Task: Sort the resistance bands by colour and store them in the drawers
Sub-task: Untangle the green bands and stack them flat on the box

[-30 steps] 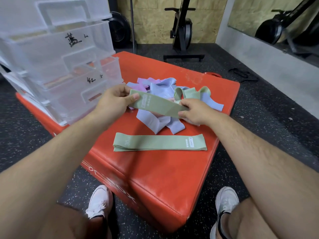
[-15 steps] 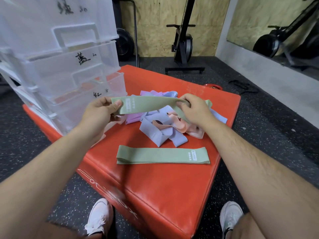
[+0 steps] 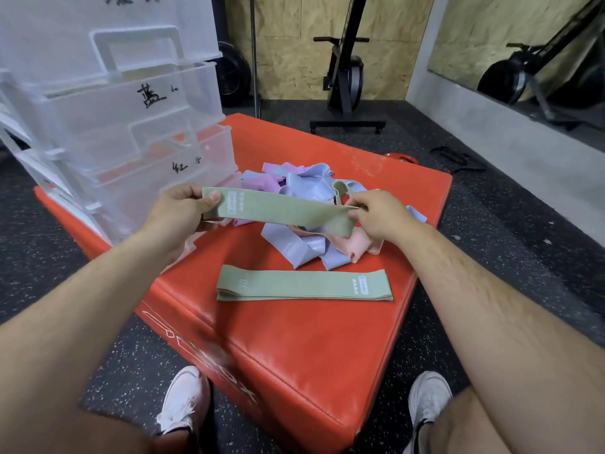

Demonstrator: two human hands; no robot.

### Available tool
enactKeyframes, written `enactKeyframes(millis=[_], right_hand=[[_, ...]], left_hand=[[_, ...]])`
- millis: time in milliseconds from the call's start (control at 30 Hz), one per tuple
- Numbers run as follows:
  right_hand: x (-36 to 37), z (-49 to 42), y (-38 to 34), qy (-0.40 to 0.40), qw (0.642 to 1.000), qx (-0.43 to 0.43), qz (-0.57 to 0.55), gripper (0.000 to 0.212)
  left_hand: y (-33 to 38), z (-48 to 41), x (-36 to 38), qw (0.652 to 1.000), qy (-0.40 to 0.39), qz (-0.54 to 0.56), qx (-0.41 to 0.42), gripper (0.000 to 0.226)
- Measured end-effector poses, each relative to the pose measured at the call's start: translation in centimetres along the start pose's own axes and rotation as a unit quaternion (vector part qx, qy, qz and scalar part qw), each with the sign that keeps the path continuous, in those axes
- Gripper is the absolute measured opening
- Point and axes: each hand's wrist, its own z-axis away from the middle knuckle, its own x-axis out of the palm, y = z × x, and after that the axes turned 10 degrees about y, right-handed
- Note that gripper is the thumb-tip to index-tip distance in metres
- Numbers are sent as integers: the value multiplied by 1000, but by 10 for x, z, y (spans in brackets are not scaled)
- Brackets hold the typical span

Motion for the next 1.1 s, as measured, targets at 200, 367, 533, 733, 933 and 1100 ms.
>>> enactKeyframes(millis=[200, 367, 533, 733, 933, 1100], right_hand=[[-7, -5, 17, 74, 992, 80, -56, 36], [4, 2, -4, 111, 985, -42, 128, 60], [37, 6, -34, -52, 998, -2, 31, 32], [56, 4, -38, -46, 993, 82, -69, 55], [50, -6, -40, 22, 968, 156, -193, 14], [21, 3, -29, 64, 969, 162, -177, 34]], left_hand=[[-9, -12, -7, 1000, 2, -23, -11, 19], [-19, -18, -7, 998, -13, -66, -6, 8], [-22, -19, -5, 997, -11, -71, -4, 12], [-23, -21, -9, 996, -12, -87, -9, 10], [-24, -21, -13, 994, -21, -103, -7, 13], [-24, -22, -22, 992, 10, -116, -39, 18]])
